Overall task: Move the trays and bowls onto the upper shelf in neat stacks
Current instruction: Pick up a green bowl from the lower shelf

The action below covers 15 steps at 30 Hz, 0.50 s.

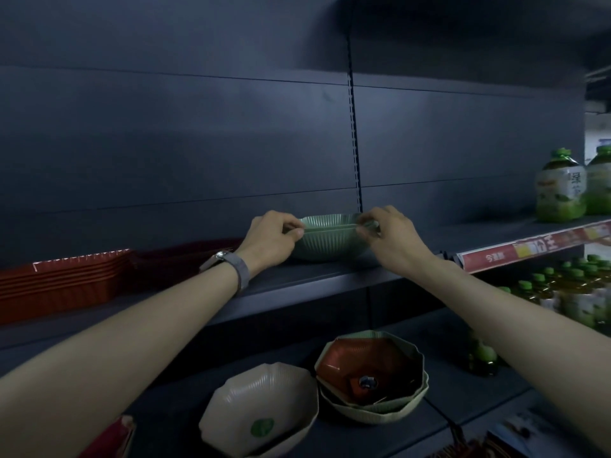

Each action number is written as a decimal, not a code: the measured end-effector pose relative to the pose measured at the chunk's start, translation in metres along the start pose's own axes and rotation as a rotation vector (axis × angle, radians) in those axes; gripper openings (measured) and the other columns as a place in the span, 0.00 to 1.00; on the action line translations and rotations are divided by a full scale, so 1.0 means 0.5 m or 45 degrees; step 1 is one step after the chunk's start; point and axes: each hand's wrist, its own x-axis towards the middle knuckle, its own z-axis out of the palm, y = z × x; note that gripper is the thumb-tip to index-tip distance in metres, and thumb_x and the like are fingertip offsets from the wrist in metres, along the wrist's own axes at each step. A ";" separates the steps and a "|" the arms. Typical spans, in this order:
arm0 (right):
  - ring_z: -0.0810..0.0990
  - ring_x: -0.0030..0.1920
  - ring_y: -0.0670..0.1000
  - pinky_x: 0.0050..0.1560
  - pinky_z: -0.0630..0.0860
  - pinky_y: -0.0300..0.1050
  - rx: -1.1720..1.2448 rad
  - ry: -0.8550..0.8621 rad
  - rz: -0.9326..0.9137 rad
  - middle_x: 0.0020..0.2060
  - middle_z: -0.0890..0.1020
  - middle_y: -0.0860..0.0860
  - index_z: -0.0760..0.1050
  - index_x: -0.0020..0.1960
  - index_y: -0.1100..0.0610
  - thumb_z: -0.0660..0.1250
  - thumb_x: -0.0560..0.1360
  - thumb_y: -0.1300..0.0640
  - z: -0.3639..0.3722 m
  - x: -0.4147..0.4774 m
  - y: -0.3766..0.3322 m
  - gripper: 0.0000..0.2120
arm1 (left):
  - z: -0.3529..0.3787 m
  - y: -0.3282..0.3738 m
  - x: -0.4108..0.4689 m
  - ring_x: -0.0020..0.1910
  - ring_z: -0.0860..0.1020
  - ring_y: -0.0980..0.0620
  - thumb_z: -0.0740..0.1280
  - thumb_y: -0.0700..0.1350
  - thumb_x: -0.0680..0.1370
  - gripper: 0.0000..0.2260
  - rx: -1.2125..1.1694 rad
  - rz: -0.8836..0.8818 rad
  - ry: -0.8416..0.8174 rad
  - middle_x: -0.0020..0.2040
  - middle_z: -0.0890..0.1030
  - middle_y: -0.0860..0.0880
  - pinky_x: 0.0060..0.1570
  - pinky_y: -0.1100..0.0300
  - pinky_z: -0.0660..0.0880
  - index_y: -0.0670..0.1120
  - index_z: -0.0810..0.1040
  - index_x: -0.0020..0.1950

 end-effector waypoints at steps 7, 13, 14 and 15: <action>0.80 0.50 0.52 0.53 0.77 0.49 0.152 0.154 -0.060 0.51 0.83 0.50 0.81 0.57 0.56 0.65 0.84 0.54 -0.009 -0.067 -0.067 0.08 | -0.021 0.035 -0.057 0.58 0.82 0.58 0.71 0.44 0.81 0.11 -0.015 0.128 0.087 0.59 0.86 0.54 0.63 0.64 0.74 0.51 0.86 0.62; 0.82 0.49 0.51 0.51 0.76 0.49 0.233 0.094 -0.120 0.48 0.85 0.50 0.82 0.57 0.55 0.66 0.84 0.52 -0.001 -0.135 -0.126 0.09 | -0.027 0.084 -0.136 0.46 0.84 0.59 0.68 0.44 0.80 0.11 -0.094 0.266 0.166 0.48 0.88 0.55 0.60 0.61 0.78 0.54 0.86 0.59; 0.82 0.49 0.50 0.51 0.76 0.49 0.258 0.088 -0.124 0.47 0.85 0.49 0.82 0.56 0.55 0.66 0.84 0.53 0.000 -0.149 -0.135 0.09 | -0.028 0.087 -0.154 0.43 0.85 0.60 0.68 0.43 0.80 0.11 -0.149 0.263 0.153 0.46 0.87 0.55 0.57 0.60 0.80 0.53 0.86 0.58; 0.82 0.48 0.49 0.51 0.77 0.48 0.292 0.071 -0.124 0.46 0.85 0.48 0.82 0.56 0.55 0.66 0.84 0.53 0.002 -0.163 -0.143 0.08 | -0.028 0.086 -0.173 0.42 0.85 0.61 0.69 0.42 0.79 0.11 -0.206 0.256 0.138 0.44 0.87 0.55 0.55 0.59 0.81 0.53 0.86 0.58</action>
